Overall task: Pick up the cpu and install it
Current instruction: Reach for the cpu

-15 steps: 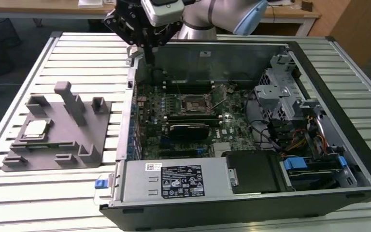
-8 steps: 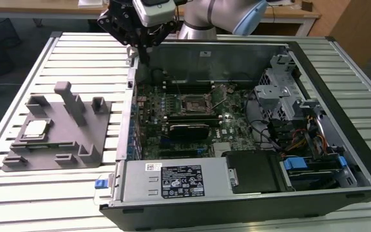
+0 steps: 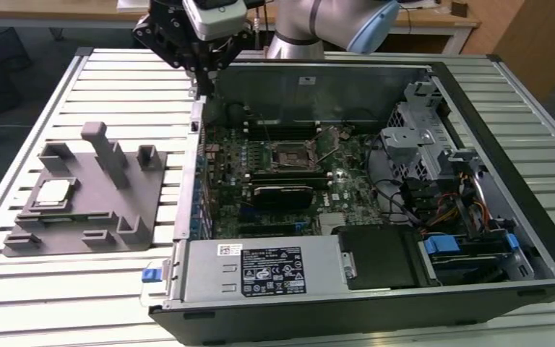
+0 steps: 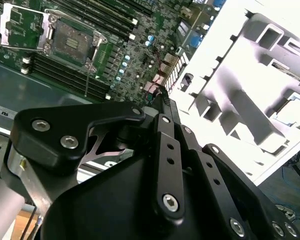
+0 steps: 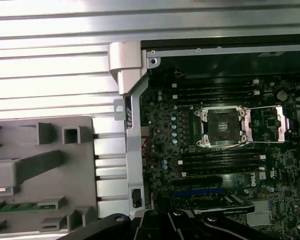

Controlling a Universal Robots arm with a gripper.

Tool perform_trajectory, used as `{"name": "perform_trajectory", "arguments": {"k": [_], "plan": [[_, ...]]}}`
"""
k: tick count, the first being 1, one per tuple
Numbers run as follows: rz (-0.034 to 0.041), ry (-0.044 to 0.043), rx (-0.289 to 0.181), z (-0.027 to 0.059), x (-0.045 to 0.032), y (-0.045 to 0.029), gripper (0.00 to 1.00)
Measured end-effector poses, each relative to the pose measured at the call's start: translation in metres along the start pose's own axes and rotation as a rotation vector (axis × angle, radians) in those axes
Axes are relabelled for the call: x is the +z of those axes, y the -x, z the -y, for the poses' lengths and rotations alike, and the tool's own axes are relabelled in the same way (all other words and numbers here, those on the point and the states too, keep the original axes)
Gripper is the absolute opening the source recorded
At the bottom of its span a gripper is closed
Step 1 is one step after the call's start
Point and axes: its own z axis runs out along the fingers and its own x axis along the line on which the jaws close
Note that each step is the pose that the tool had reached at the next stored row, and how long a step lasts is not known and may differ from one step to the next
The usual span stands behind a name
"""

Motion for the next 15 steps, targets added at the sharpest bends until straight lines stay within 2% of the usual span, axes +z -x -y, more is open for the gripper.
{"name": "perform_trajectory", "arguments": {"k": [15], "plan": [[0.0, 0.0, 0.0, 0.0016, 0.0004, -0.0221, 0.11]]}}
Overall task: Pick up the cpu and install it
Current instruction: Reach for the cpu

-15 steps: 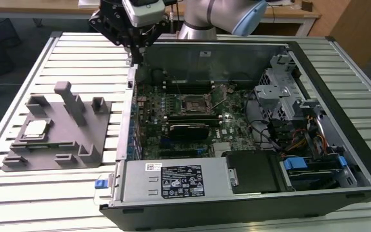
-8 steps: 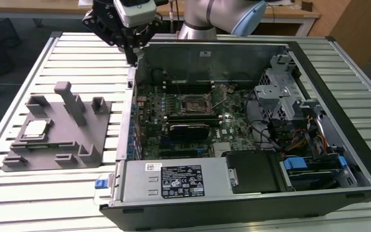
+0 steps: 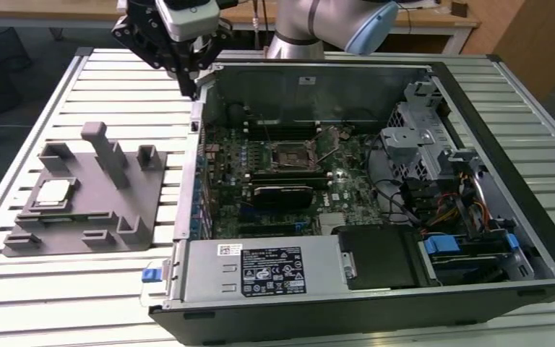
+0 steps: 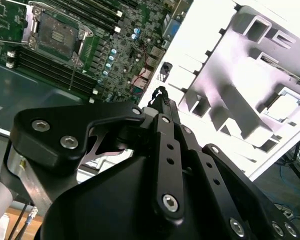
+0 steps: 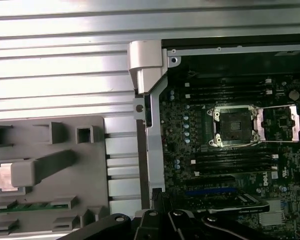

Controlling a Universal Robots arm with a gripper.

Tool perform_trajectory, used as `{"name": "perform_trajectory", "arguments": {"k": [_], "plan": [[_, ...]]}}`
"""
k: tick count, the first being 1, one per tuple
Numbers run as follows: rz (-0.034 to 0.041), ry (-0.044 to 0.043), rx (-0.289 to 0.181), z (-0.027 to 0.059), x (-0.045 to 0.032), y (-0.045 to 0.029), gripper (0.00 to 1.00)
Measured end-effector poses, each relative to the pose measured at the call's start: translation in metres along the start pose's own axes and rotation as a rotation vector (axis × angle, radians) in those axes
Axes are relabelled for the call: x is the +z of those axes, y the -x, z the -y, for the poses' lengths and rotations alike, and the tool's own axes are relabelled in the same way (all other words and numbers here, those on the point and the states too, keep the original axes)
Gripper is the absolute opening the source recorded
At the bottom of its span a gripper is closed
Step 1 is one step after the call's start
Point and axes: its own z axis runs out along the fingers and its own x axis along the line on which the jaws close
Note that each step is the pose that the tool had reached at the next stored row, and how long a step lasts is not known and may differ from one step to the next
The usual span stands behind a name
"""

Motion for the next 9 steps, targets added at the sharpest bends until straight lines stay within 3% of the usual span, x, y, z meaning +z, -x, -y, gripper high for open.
{"name": "perform_trajectory", "arguments": {"k": [9], "plan": [[0.0, 0.0, 0.0, 0.001, 0.0003, -0.0131, 0.11]]}}
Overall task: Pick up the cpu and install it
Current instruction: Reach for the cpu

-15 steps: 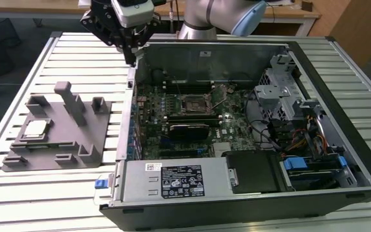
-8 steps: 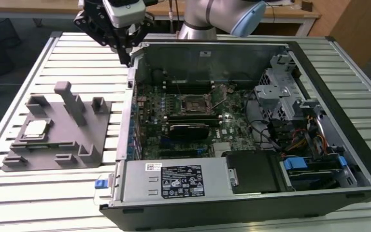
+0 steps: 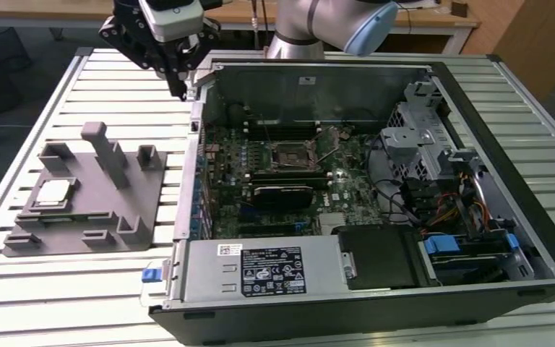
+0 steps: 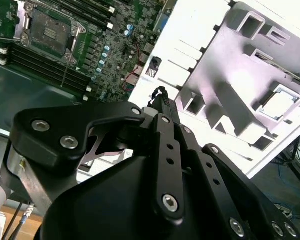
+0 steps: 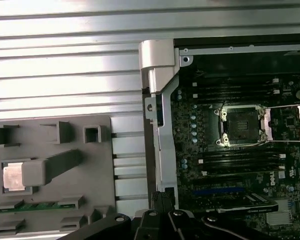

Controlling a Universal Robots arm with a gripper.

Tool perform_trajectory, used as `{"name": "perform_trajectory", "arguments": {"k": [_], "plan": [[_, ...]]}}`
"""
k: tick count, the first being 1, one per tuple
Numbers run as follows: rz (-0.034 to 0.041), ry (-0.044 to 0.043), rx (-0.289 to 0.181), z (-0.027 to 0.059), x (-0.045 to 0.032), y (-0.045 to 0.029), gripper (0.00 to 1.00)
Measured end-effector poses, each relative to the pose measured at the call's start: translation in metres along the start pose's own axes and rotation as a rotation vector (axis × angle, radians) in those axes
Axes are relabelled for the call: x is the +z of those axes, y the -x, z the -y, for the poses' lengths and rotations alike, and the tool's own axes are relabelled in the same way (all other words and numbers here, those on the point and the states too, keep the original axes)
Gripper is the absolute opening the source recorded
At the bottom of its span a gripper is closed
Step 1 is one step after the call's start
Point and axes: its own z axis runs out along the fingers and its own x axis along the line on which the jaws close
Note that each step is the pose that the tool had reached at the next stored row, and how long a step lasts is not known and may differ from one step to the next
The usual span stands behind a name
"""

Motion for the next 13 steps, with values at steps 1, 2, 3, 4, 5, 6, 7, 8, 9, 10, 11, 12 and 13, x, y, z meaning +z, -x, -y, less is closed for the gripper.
{"name": "perform_trajectory", "arguments": {"k": [1, 2, 3, 4, 5, 6, 7, 8, 9, 10, 11, 12, 13], "plan": [[-0.0001, 0.0, 0.0, 0.0001, 0.0, -0.0015, 0.11], [0.0, 0.0, 0.0, 0.0002, 0.0001, -0.003, 0.11], [0.0, 0.0, 0.0, 0.0003, 0.0001, -0.0044, 0.11], [0.0, 0.0, 0.0, 0.0004, 0.0001, -0.0059, 0.11], [0.0, 0.0, 0.0, 0.0005, 0.0002, -0.0073, 0.11], [0.0, 0.0, 0.0, 0.0006, 0.0002, -0.0087, 0.11], [0.0, 0.0, 0.0, 0.0007, 0.0002, -0.0102, 0.11], [-0.0001, 0.0, 0.0, 0.0008, 0.0002, -0.0117, 0.11], [0.0, 0.0, 0.0, 0.0009, 0.0003, -0.0131, 0.11], [0.0, 0.0, 0.0, 0.001, 0.0003, -0.0145, 0.11], [-0.0001, -0.0001, 0.0, 0.0011, 0.0003, -0.0159, 0.11], [0.0, -0.0001, 0.0, 0.0012, 0.0004, -0.0173, 0.11], [-0.0001, 0.0, 0.0, 0.0013, 0.0004, -0.0187, 0.11]]}}
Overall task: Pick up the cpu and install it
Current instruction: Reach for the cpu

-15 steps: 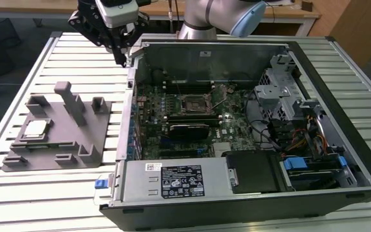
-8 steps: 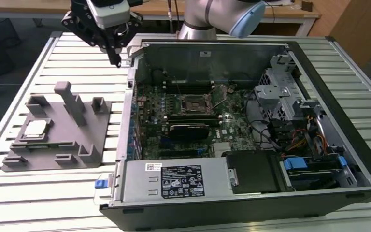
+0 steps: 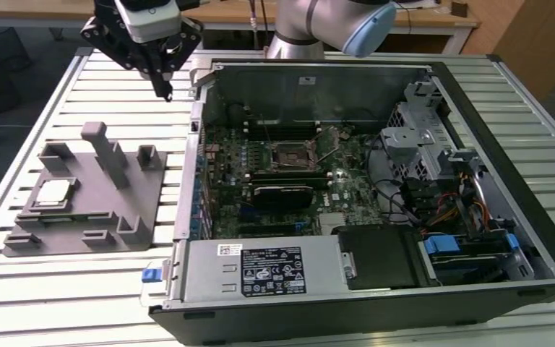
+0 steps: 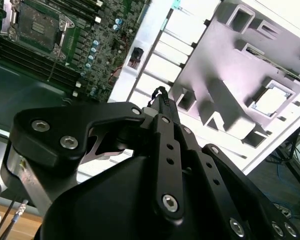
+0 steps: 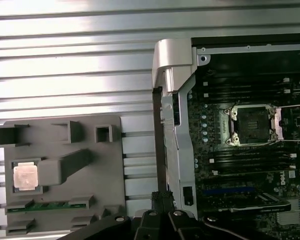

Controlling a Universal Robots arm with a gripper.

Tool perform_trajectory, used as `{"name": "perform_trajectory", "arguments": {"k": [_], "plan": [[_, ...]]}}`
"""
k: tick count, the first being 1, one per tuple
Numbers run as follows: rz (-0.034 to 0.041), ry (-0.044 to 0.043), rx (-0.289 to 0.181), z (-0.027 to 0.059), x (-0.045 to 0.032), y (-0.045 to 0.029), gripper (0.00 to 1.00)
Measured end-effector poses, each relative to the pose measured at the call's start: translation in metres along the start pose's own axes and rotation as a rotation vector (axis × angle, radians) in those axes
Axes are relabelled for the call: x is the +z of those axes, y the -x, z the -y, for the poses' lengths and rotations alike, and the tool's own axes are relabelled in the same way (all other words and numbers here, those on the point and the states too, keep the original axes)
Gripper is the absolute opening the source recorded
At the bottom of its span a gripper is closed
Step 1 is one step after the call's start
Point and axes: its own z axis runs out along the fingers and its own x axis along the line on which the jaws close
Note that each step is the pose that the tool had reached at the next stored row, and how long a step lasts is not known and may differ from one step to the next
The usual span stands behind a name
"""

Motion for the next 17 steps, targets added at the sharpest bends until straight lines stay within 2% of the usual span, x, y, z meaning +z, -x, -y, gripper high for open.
{"name": "perform_trajectory", "arguments": {"k": [17], "plan": [[-0.0001, 0.0, 0.0, 0.0016, 0.0008, -0.0231, 0.11]]}}
